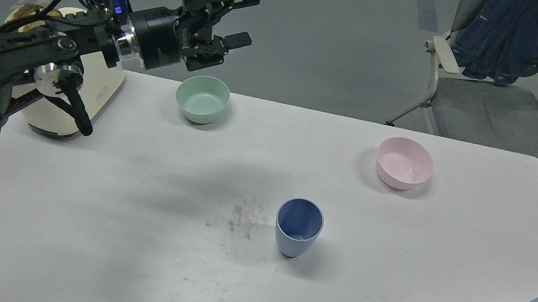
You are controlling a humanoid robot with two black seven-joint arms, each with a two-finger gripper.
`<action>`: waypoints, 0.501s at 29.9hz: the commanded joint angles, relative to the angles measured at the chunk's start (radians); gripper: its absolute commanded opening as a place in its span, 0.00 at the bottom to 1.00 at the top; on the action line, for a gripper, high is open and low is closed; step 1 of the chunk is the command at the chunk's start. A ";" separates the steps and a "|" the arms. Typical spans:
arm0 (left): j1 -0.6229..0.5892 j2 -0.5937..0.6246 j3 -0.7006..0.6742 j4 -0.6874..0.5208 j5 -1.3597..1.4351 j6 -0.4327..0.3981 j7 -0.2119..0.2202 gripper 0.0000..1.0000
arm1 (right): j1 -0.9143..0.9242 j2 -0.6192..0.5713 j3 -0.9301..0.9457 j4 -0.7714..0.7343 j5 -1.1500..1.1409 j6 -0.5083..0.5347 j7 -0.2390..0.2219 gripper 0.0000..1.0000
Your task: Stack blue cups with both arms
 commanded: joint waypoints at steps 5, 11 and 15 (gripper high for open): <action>0.002 -0.014 -0.001 -0.001 -0.001 0.000 0.000 0.87 | -0.008 0.013 -0.054 -0.006 -0.031 -0.008 0.000 1.00; 0.008 -0.021 -0.001 -0.004 0.000 0.000 0.000 0.87 | -0.009 0.059 -0.054 -0.024 -0.023 -0.037 0.000 0.99; 0.010 -0.021 -0.001 -0.008 0.000 0.000 0.000 0.87 | -0.011 0.090 -0.056 -0.053 -0.022 -0.038 0.000 0.97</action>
